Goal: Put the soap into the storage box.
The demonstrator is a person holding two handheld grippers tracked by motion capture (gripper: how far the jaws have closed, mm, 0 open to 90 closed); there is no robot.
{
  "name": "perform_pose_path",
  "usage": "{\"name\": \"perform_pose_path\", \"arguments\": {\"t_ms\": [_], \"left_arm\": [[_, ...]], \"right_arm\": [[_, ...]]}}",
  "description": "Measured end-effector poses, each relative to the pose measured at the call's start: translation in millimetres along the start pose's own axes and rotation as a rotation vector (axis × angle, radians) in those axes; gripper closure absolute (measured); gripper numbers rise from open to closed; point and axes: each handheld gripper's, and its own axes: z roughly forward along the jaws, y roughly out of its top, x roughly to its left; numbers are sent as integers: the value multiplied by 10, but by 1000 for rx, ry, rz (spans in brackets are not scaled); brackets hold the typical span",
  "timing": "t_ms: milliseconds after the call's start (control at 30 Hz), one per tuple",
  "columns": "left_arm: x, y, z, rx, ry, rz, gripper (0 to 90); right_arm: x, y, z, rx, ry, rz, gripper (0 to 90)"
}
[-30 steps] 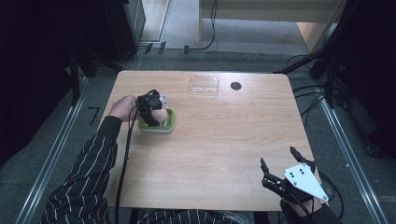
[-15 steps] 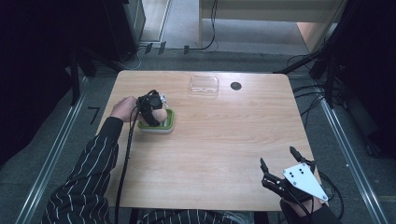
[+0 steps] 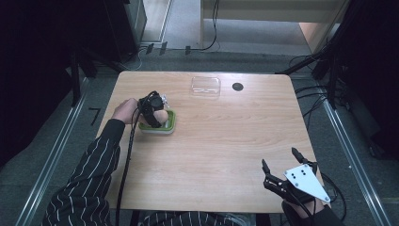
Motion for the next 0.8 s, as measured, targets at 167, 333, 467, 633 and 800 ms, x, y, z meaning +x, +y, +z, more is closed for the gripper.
{"name": "perform_pose_path", "arguments": {"t_ms": [167,333,467,633,800], "left_arm": [[6,-2,5,6,-5,-18,334],[19,-10,16,7,-23,-49,335],[5,-4,21,9,-22,-70,334],[9,-7,-3,11,-15,-57,314],[-6,3,-34,13,-1,-48,269]], "right_arm": [[0,0,2,1,0,0,135],[1,1,3,1,0,0,135],[2,2,3,0,2,1,134],[-1,2,3,-2,2,3,134],[3,4,4,0,2,3,134]]}}
